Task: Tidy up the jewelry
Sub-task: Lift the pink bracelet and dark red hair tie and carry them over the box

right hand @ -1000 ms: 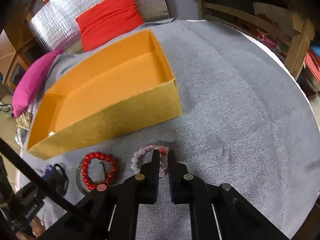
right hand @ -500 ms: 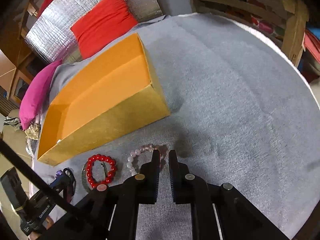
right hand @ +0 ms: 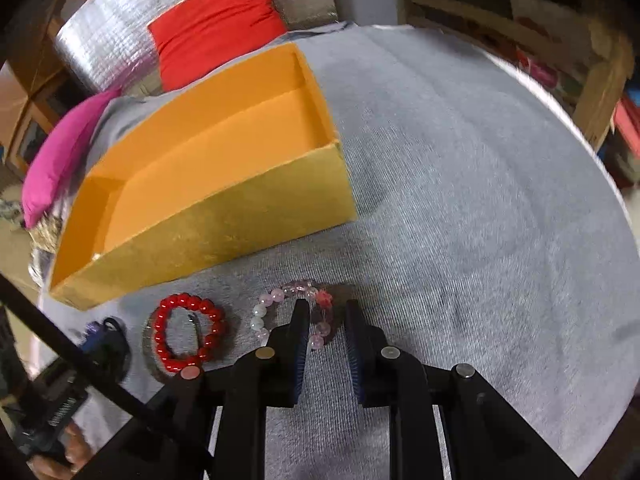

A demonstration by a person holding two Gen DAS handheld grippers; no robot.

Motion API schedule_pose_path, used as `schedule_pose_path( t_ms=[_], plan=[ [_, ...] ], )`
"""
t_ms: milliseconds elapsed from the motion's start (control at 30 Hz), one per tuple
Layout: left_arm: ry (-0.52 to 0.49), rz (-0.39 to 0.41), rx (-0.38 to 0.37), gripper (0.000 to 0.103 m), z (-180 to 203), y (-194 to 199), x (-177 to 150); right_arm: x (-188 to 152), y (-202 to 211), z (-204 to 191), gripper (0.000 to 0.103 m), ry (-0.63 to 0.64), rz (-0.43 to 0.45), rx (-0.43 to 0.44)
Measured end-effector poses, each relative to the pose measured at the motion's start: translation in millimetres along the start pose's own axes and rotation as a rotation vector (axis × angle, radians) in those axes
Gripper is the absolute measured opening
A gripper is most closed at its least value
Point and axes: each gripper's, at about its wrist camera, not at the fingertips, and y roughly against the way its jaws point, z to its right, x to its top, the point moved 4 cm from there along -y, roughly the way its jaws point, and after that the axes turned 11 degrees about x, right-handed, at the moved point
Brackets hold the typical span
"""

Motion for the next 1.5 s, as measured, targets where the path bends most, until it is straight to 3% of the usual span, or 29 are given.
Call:
schedule_pose_path(
  t_ms=[100,167,433,733,800,900,1100,1167,1267,1500],
  plan=[
    [-0.005,0.005,-0.006,0.026,0,0,0,-1,-4,-11,0.011,0.07,0.012,-0.074],
    [-0.011,0.007,-0.013,0.024,0,1,-1,-3,-5,-18,0.009,0.118,0.02,-0.114],
    [-0.033,0.058,-0.041,0.013,4,18,0,3,25,-10,0.009,0.067,0.112,-0.013],
    [-0.018,0.055,-0.02,0.013,-7,17,1,3,41,0,0.009,0.012,0.139,0.051],
    [-0.005,0.039,-0.018,0.014,-9,14,2,3,43,4,0.009,0.007,0.143,0.051],
    [0.005,0.015,-0.01,0.029,-9,7,2,2,44,6,0.009,-0.001,0.138,0.061],
    [-0.021,0.037,-0.02,0.03,2,3,3,1,40,-1,0.009,0.016,0.123,0.078],
    [-0.029,0.031,-0.026,0.016,6,0,3,0,40,-2,0.009,0.019,0.124,0.081],
    [-0.041,0.024,-0.021,0.008,10,-2,2,-1,42,-3,0.009,0.019,0.127,0.088],
    [-0.066,0.064,-0.052,0.006,14,14,1,0,46,-6,0.009,0.014,0.143,0.12]
  ],
)
